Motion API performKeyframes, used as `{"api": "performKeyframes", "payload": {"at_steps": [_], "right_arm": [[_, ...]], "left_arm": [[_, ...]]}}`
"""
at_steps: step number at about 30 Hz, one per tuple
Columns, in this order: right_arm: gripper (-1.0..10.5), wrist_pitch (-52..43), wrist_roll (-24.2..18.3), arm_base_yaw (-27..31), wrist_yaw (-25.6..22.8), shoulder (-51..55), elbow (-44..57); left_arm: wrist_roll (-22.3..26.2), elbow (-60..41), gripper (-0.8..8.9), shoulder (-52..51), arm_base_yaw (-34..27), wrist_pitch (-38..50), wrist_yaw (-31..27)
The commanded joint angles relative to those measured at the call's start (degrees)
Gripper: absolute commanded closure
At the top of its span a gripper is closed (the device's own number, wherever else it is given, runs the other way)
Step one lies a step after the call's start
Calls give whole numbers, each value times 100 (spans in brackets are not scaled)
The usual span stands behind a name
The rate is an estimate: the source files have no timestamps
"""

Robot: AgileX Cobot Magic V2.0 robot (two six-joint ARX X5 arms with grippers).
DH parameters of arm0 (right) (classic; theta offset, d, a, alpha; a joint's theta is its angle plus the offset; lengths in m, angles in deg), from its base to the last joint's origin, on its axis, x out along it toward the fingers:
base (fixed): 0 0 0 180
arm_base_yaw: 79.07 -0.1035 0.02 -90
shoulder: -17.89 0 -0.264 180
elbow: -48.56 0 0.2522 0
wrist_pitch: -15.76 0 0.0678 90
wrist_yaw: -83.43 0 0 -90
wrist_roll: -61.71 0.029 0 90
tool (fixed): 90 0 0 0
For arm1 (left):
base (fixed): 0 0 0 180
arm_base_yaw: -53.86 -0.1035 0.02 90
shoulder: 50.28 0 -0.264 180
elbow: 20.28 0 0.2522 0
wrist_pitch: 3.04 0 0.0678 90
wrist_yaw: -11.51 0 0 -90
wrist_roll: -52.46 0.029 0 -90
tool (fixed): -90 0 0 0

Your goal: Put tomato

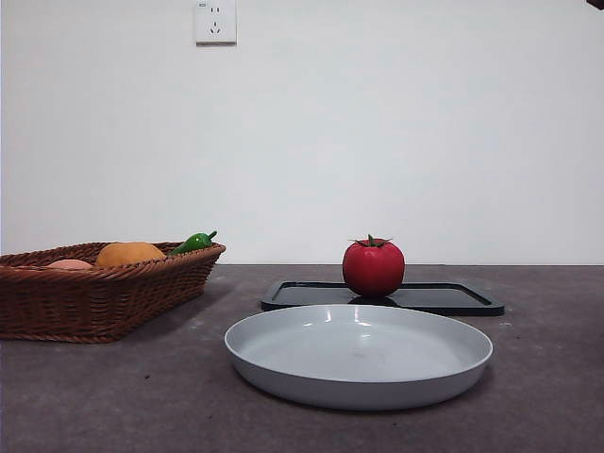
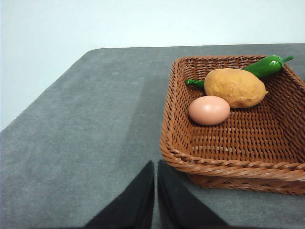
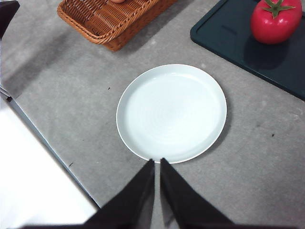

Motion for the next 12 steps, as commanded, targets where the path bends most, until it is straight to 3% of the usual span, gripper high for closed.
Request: {"api": "performKeyframes", "payload": {"at_steps": [1,10,12], "right_arm": [[938,-70,39,-31,13,-26,-44],[938,-68,33,-44,-28,46,-44],[938,-195,-236,39,-127,203,-42]], "left_arm": [[-13,-118,804,-11,-13,-44,-11],[-15,-118,804,-11,-13,-44,-11],[-15,-118,804,-11,-13,-44,-11]]}}
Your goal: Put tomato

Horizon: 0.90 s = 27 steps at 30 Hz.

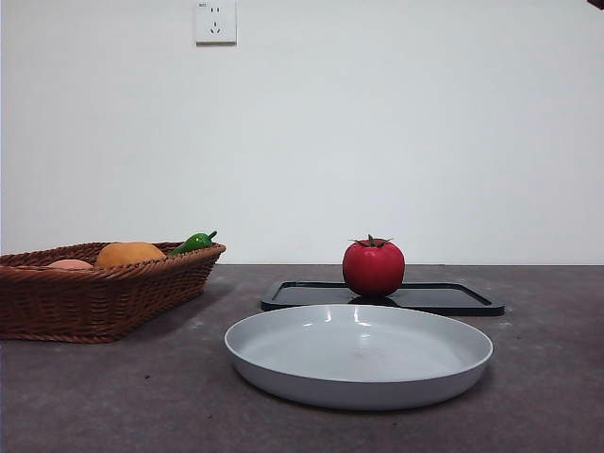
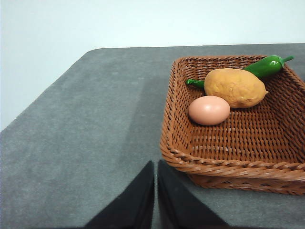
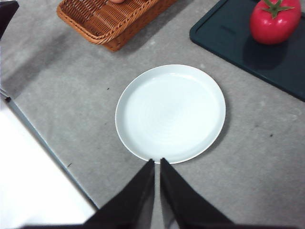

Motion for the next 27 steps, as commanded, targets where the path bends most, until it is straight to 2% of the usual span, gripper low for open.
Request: {"api": "performKeyframes", "payload": {"at_steps": [1,8,12,16,21,27], "right_arm": [[938,-271,-291,96,-83,192,-42],[938,-1755,-297,1241,-109,868,450],[938,-2844,-293,2024,-138,1508,1303],[938,-3901,-278,2483,-219,2138,2245],[938,-4809,-39,2647,-850,2940,3407],[938,-5042,195,2647,-1436,3571,4374]], "left_arm": [[-15,-118,804,-13,-13,-44,-11],[-13,-118,804,-11,-13,-44,-11],[-13,-118,804,-11,-13,-44,-11],[-13,-118,804,-11,-13,-44,-11],[-13,-118,804,-11,-13,-44,-11],[-13,-118,804,-11,-13,-44,-11]]}}
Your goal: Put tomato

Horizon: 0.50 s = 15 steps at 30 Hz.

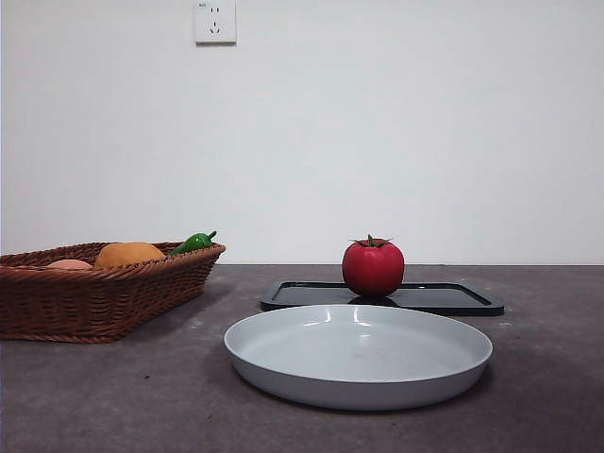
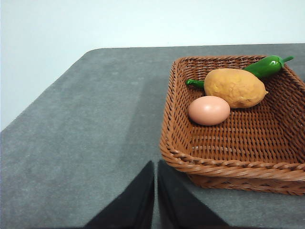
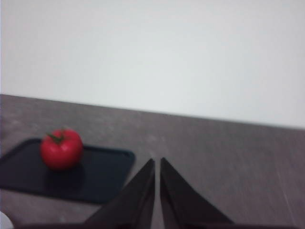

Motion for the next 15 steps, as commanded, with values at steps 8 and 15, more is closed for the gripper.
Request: {"api": "performKeyframes", "payload": {"at_steps": [8,15], "right_arm": [[938,-87,396,9,-153,457,901],[938,555,393,9,-186,457,940]], "left_arm": [[-13,-118,804,-11,-13,-44,-11],[-13,-118,804,-11,-13,-44,-11]]}}
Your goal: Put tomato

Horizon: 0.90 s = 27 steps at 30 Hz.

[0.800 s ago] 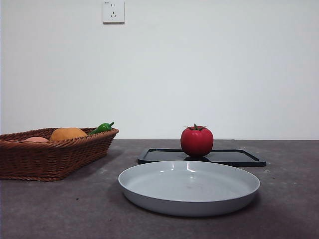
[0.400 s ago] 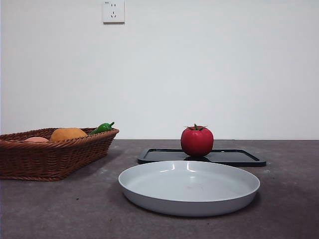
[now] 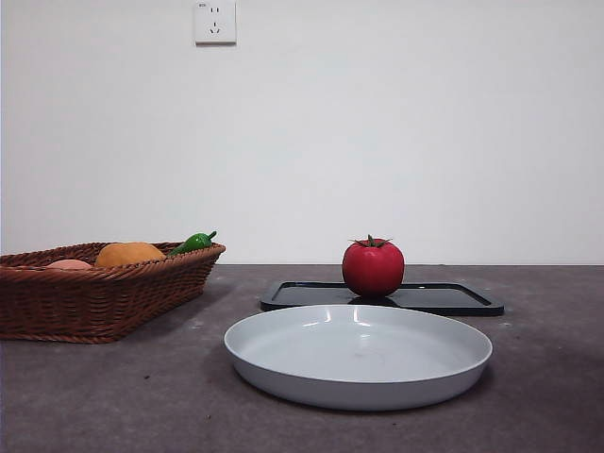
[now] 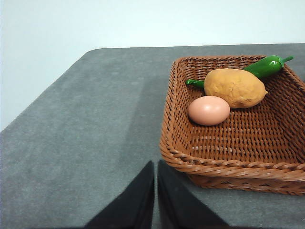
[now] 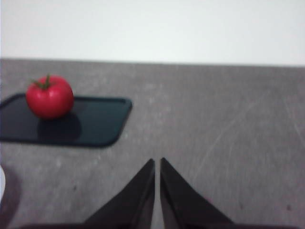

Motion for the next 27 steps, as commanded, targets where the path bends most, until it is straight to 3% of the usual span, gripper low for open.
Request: {"api": "performKeyframes", "payload": {"at_steps": [1,27], "right_arm": [[938,254,68,9,-70,17,28],[938,166,74,2,-170,17,24]], "left_arm": [[-15,-116,804,-11,-13,-44,-11],[-15,-116,804,-11,-13,-44,-11]]}}
